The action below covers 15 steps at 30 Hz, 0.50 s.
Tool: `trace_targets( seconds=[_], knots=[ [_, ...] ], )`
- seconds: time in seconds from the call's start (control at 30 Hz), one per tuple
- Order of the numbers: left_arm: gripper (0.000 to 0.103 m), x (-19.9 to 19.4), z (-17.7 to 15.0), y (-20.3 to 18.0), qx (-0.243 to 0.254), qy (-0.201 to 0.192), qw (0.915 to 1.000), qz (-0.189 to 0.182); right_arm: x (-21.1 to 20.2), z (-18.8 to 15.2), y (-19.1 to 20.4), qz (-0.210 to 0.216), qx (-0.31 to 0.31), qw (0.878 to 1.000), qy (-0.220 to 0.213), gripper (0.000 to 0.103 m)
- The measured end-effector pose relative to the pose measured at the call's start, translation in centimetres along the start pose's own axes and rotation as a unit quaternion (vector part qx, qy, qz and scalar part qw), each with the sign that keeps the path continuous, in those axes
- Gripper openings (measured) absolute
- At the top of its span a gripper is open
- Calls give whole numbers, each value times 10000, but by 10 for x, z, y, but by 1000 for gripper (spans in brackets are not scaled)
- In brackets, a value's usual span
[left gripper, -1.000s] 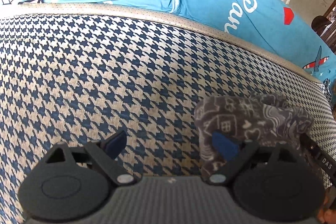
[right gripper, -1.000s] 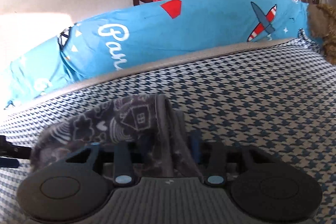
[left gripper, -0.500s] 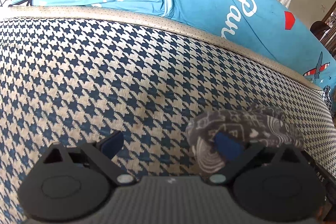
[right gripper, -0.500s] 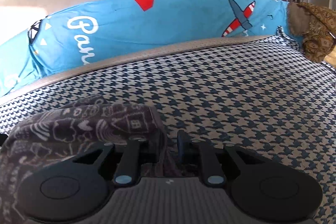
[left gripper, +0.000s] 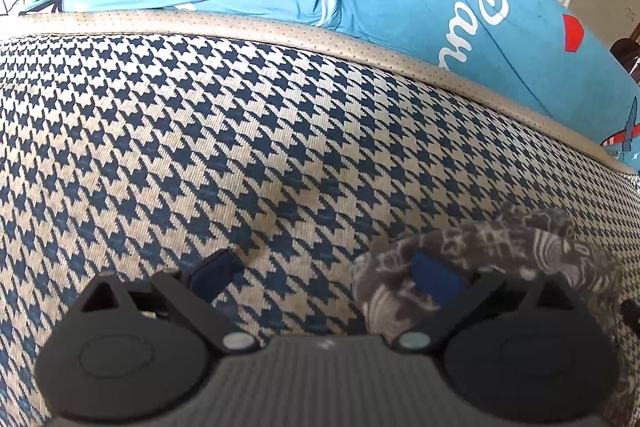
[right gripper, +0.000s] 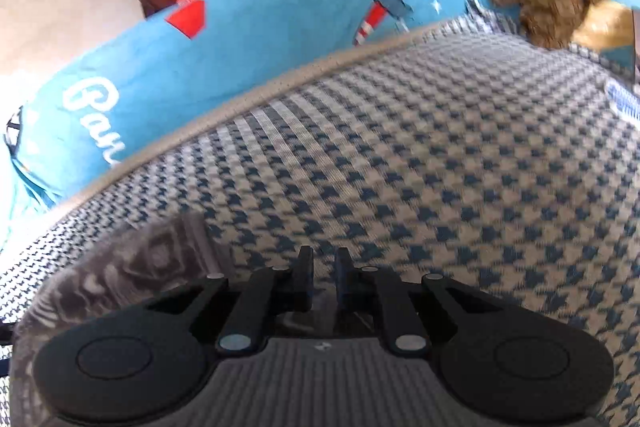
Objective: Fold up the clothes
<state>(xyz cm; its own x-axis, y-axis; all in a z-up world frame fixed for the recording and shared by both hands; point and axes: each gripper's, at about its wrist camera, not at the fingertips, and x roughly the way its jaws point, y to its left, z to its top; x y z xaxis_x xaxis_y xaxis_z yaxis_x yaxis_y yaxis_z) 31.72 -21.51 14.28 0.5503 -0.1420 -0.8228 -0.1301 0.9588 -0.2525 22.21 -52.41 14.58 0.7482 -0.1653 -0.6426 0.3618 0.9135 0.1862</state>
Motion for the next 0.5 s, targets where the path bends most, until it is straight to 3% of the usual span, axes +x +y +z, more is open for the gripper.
trace_targets(
  seconds=[0.2, 0.3, 0.5],
  knots=[
    [99, -7, -1, -10, 230, -169, 9994, 193, -30, 6, 22, 565, -682, 9936, -707, 13],
    [99, -8, -3, -14, 281, -225, 9989, 284, -36, 4, 34, 1158, -848, 9873, -676, 13],
    [99, -8, -3, -17, 291, -280, 9986, 342, -33, -5, 64, 1823, -1210, 9746, -484, 13]
  ],
)
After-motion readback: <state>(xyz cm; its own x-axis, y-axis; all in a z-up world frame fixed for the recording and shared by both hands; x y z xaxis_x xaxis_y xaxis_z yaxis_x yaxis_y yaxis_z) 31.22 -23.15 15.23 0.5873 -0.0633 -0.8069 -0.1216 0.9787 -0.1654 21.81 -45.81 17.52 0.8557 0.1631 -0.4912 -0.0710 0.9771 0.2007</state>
